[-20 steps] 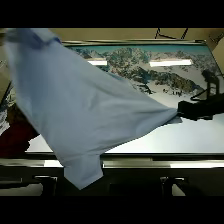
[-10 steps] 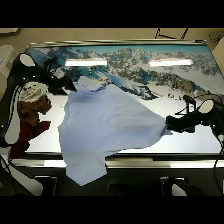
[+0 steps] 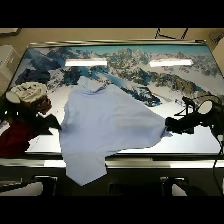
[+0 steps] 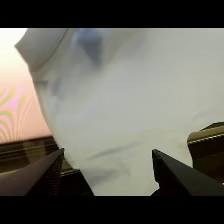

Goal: Fold the clothes and pants, and hang the long-sleeved shirts on hangers.

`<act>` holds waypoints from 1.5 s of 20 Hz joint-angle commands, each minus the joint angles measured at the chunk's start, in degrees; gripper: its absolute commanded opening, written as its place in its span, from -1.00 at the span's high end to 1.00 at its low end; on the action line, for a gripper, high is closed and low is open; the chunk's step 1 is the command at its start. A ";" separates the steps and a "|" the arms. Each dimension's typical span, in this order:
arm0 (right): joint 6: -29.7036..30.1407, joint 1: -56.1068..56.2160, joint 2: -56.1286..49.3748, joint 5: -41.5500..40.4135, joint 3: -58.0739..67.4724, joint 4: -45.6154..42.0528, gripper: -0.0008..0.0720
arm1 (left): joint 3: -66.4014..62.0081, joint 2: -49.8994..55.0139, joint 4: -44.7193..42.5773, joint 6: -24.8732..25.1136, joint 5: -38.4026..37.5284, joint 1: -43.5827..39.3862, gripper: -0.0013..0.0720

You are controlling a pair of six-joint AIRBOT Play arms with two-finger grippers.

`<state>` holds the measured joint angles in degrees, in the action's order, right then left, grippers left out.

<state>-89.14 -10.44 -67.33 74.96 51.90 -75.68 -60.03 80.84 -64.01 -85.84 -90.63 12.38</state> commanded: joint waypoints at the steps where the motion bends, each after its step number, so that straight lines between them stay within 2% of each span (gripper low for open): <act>1: 0.02 0.00 -0.04 0.11 -0.02 0.04 0.85 | 18.99 -8.59 0.87 5.51 5.29 6.95 -0.62; 5: -0.02 0.00 -0.04 0.11 -0.02 0.26 0.85 | 26.69 -9.42 1.49 7.67 7.80 12.11 -0.62; 8: -0.24 0.00 -0.04 0.66 -0.02 0.81 0.85 | 30.86 -9.40 7.82 10.27 12.46 10.49 -0.61; 12: -0.20 0.00 -0.04 1.14 0.00 2.25 0.85 | 32.52 -9.11 10.05 9.51 16.90 4.63 -0.61; 13: -0.20 0.00 -0.04 1.14 0.07 2.58 0.85 | 32.41 -9.14 10.12 8.87 17.51 3.06 -0.39; 14: -0.15 -0.02 -0.04 1.05 0.61 2.62 0.85 | 32.13 -9.14 10.49 8.72 17.90 1.62 0.25; 15: -0.15 -0.02 -0.04 0.94 1.70 2.60 0.85 | 31.47 -9.18 11.85 9.03 17.79 0.74 0.69; 16: 0.28 -0.02 -0.04 1.18 3.85 2.58 0.85 | 29.75 -9.57 15.06 11.87 16.87 0.44 0.90; 17: 0.37 -0.02 -0.02 1.25 6.84 2.58 0.85 | 26.56 -10.82 19.41 15.13 15.65 0.61 0.90; 18: 0.55 -0.02 0.11 1.20 10.78 2.58 0.85 | 22.03 -13.07 23.28 15.91 15.54 0.98 0.90; 21: 2.95 -0.02 1.20 -0.52 29.35 2.56 0.85 | -2.84 -21.81 30.84 15.76 21.27 3.65 0.91; 24: 6.32 -0.02 4.66 -7.74 50.51 2.32 0.85 | -34.05 -25.51 30.56 13.86 32.92 6.67 0.90; 26: 6.47 -0.02 8.11 -11.26 59.84 0.76 0.85 | -51.36 -25.66 29.44 13.84 37.64 7.82 0.90; 28: 6.27 -0.02 13.11 -12.50 63.01 0.00 0.85 | -61.44 -26.36 29.55 12.92 37.64 7.89 0.90; 30: 6.25 -0.02 17.09 -12.26 63.01 -0.04 0.85 | -61.57 -29.53 29.51 11.43 39.43 7.89 0.90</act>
<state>-83.40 -10.44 -55.57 65.21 110.02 -75.05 -111.79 54.19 -34.46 -72.62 -55.96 19.70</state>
